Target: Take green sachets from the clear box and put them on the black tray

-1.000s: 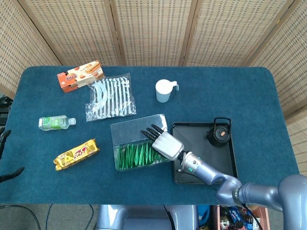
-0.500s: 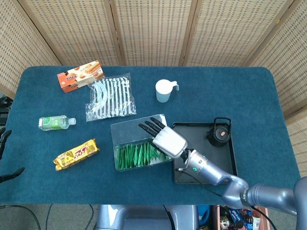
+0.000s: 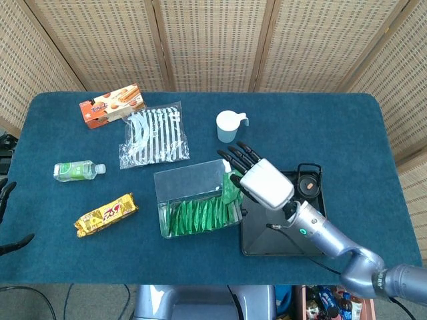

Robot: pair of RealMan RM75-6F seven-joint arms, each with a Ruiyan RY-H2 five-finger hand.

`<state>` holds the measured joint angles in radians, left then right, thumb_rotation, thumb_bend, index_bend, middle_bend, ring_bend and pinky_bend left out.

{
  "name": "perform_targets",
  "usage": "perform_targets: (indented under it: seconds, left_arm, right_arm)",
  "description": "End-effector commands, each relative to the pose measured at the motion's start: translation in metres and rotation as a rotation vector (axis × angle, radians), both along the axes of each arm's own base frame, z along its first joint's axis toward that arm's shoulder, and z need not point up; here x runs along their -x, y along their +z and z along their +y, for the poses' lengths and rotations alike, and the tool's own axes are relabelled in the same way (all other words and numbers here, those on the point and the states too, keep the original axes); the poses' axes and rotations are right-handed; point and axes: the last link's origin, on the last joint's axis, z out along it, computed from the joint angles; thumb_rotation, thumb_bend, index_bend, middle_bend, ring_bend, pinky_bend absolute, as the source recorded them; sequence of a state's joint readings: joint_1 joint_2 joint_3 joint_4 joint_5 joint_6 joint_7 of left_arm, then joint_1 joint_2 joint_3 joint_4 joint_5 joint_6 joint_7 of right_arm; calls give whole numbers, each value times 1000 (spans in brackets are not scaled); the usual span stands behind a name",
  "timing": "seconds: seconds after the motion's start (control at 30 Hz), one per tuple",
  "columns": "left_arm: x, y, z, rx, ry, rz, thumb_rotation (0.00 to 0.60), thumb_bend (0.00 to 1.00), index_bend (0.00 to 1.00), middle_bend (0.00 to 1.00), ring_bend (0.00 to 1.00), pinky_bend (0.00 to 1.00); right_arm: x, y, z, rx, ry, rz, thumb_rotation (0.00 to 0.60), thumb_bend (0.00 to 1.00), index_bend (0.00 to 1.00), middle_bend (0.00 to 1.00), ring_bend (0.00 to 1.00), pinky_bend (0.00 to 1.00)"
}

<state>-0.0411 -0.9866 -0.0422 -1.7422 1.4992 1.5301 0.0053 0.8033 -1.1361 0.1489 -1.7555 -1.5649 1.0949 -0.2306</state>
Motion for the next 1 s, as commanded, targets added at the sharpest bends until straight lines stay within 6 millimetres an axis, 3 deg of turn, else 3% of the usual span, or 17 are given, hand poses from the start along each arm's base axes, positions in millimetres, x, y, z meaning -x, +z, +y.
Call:
perform_targets:
  seconds: [0.03,0.37,0.4,0.67,0.73,0.8,0.87,1.0]
  left_arm:
    - [0,0,0,1,-1,0,600,101,0,0,0,0]
    - [-2,0,-2,0,-6,-2,600,101,0,0,0,0]
    - [-2,-1,-2,3,-6,-1,600,101,0,0,0,0]
    - [-3,-3,-3,8,-9,5,600,101,0,0,0,0]
    - [-3,-3,-3,6,-9,4,600,102,0,0,0,0]
    - [-3,-3,-3,4,-7,4,600,101,0,0,0,0]
    - [-2,-2,-3,4,-5,4,600,101,0,0,0,0]
    - [-2,-2,-3,6,-3,3,600,101,0,0,0,0]
  right_arm:
    - [23,17,12,5,-21,19,600,608,634,107,0,32]
    - [85,30,44,-22,-75,89,600,620,634,113,0,32]
    - [100,28,54,-43,-95,111,600,622,634,113,0,32]
    - [125,12,64,-81,-108,150,600,623,634,112,0,36]
    - [129,10,64,-78,-110,167,600,609,529,84,0,39]
    - [132,10,64,-67,-126,182,600,432,204,19,0,44]
    - [133,13,63,-44,-148,182,600,243,29,0,0,45]
    - [129,22,64,20,-172,152,600,71,0,0,0,45]
